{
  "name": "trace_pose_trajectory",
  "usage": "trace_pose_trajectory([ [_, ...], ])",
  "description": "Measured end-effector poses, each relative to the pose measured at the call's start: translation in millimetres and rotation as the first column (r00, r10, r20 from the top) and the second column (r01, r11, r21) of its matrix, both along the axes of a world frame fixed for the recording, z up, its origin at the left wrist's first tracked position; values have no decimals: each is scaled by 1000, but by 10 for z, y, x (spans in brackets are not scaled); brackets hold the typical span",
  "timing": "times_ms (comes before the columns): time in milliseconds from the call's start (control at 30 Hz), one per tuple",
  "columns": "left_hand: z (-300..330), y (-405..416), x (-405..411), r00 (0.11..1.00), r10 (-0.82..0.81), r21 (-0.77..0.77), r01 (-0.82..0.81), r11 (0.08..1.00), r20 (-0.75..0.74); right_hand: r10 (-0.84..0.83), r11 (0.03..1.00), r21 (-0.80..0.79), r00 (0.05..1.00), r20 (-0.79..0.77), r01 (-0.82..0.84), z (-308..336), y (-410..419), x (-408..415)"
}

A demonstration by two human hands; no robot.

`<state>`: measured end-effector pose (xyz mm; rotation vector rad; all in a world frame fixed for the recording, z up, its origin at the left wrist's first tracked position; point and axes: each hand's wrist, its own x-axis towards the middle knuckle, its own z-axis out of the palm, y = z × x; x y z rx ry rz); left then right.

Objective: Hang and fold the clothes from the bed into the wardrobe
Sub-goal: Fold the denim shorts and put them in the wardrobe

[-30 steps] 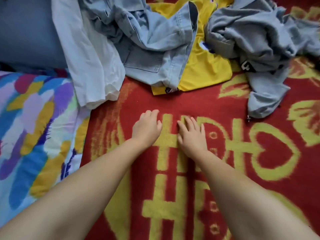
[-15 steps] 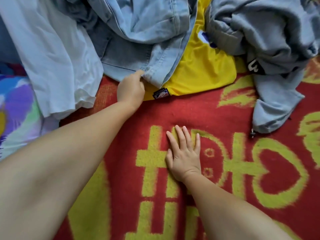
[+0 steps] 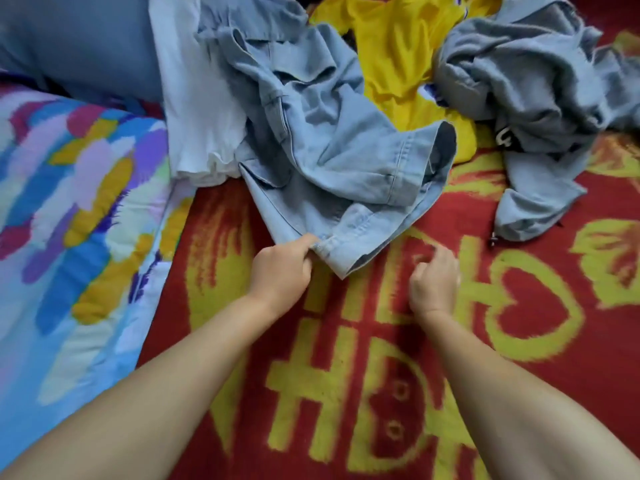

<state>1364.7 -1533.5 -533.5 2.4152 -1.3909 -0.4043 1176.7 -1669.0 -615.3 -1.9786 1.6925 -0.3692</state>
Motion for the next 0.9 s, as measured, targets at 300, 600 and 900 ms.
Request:
trace_pose_trajectory([
  [300,304,628,-1716,827,-423,248,527,813,-370,201,957,-213,980,5,-195,1259,-247,-292],
  [600,-63,1078,-1372,756,137,338,117,934,-640,775,620,412,602,-190,-668,571,1023,-116],
  [900,-227,827,-86,675,611,284,-542,791,-414,858,513,783,234,-457,-351,922,242,-710],
])
